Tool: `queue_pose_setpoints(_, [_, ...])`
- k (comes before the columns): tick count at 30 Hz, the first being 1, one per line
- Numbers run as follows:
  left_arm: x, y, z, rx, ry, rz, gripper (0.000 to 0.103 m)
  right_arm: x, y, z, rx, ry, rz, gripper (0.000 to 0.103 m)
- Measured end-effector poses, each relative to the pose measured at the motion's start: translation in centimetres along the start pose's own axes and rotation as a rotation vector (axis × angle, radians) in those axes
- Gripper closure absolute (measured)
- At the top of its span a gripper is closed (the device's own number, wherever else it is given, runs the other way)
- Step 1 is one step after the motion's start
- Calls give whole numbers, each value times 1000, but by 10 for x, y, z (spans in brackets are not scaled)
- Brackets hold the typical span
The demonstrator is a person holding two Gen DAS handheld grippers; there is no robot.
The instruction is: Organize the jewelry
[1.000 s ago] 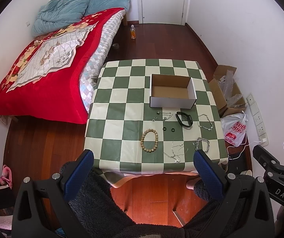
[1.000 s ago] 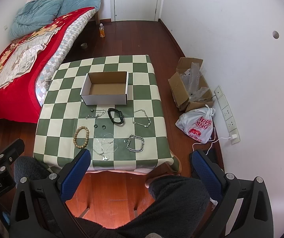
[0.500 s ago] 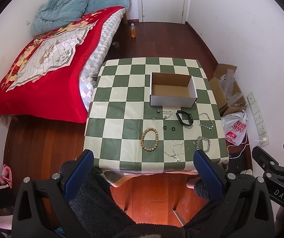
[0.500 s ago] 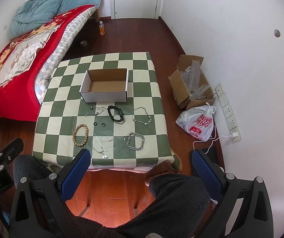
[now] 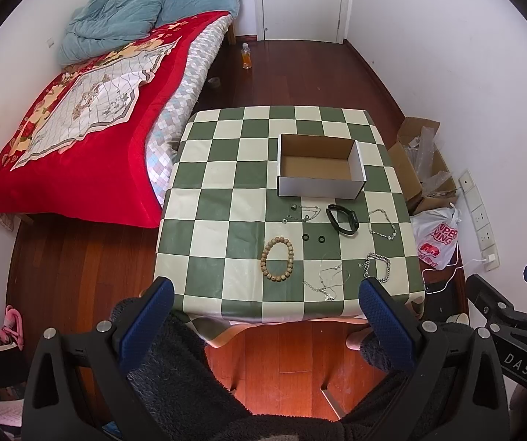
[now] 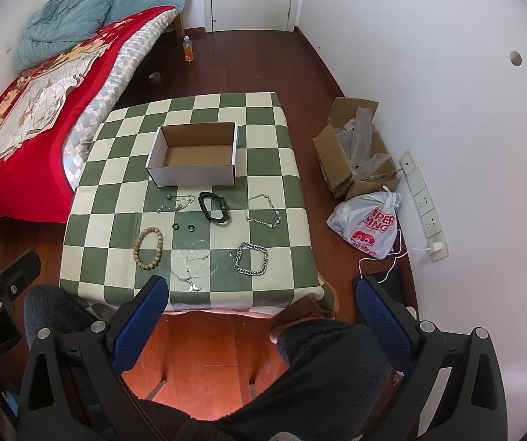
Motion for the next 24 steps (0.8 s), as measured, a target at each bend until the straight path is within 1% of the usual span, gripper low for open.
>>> queue_pose_setpoints(18, [0, -4, 3, -2, -5, 2, 0, -1, -4, 3, 2, -1, 0, 0])
queue_pose_setpoints(24, [1, -5, 4, -3, -2, 3, 0, 3, -10, 3, 6, -2, 4, 0])
Point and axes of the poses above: each gripper's, at about its wrist camera, not at the fingertips, and x roughly against the way its jaws point, z to its right, y to its underside, the point moved 6 cm from there along -x, roughly the way its jaws point, and after that the axes turned 7 degrees about -z, right-handed, at the moved point
